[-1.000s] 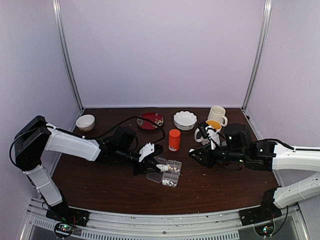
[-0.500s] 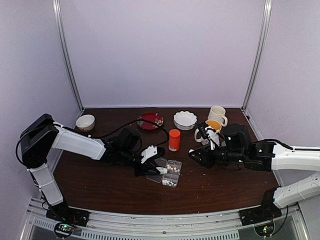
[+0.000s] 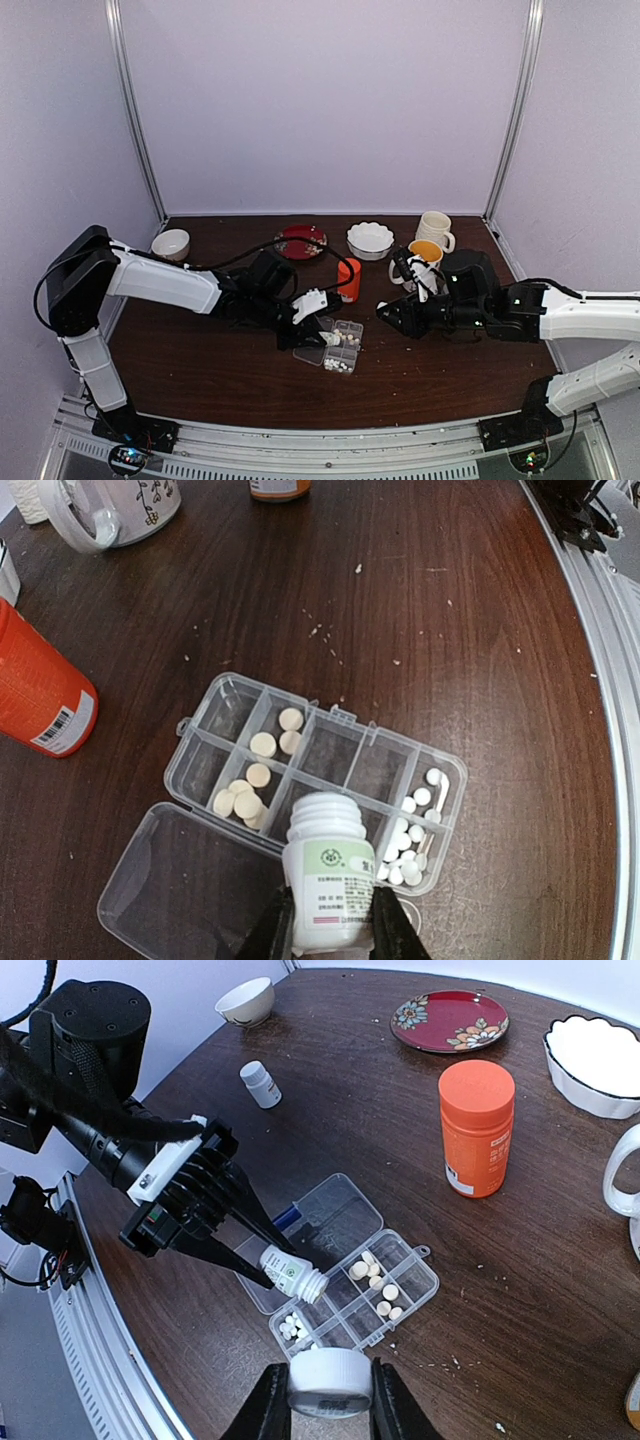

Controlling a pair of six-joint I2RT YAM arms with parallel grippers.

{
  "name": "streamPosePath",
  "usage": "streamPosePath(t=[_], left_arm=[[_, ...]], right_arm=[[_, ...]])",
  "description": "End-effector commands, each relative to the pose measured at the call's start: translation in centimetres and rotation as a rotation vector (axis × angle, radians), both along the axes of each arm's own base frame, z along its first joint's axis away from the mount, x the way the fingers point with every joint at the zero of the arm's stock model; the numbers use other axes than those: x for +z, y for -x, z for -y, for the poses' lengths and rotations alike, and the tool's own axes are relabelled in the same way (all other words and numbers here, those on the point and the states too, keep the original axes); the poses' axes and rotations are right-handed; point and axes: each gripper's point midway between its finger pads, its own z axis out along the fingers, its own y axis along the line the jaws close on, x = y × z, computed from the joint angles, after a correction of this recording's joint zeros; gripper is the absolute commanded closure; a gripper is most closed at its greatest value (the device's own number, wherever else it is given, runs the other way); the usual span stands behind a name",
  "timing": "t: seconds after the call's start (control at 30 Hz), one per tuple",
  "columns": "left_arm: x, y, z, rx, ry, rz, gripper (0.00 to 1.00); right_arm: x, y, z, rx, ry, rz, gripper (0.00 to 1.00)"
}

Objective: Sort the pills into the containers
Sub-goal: Pour the pill into the compartment of the pill container.

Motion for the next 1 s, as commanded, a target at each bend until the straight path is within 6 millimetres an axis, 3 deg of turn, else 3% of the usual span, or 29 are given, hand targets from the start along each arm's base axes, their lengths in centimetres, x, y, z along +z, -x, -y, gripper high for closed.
streamPosePath(t=[0.0, 0.13, 0.27, 0.37, 0.97], left_arm=[[-0.1, 0.4, 0.3, -0.017, -0.030, 0.024, 1.00], [-1.3, 0.4, 0.2, -0.015, -0.068, 0.000, 1.00], [0.5, 1.0, 0.7, -0.026, -0.007, 0.016, 1.00], [-0.2, 0.5, 0.4, -0.003, -0.033, 0.025, 1.00], [1.7, 1.4, 0.4, -0.024, 0.113, 0.080, 1.00]], right_arm=[[0.0, -0.2, 0.2, -0.016, 0.002, 0.007, 1.00], [-0.1, -0.3, 0.2, -0.018, 0.005, 0.006, 1.00], [-0.2, -0.2, 0.2, -0.014, 0.013, 0.001, 1.00], [-0.2, -0.2, 0.2, -0.014, 0.013, 0.004, 1.00], [-0.3, 0.0, -0.2, 0.005, 0.010, -0.013, 1.00]])
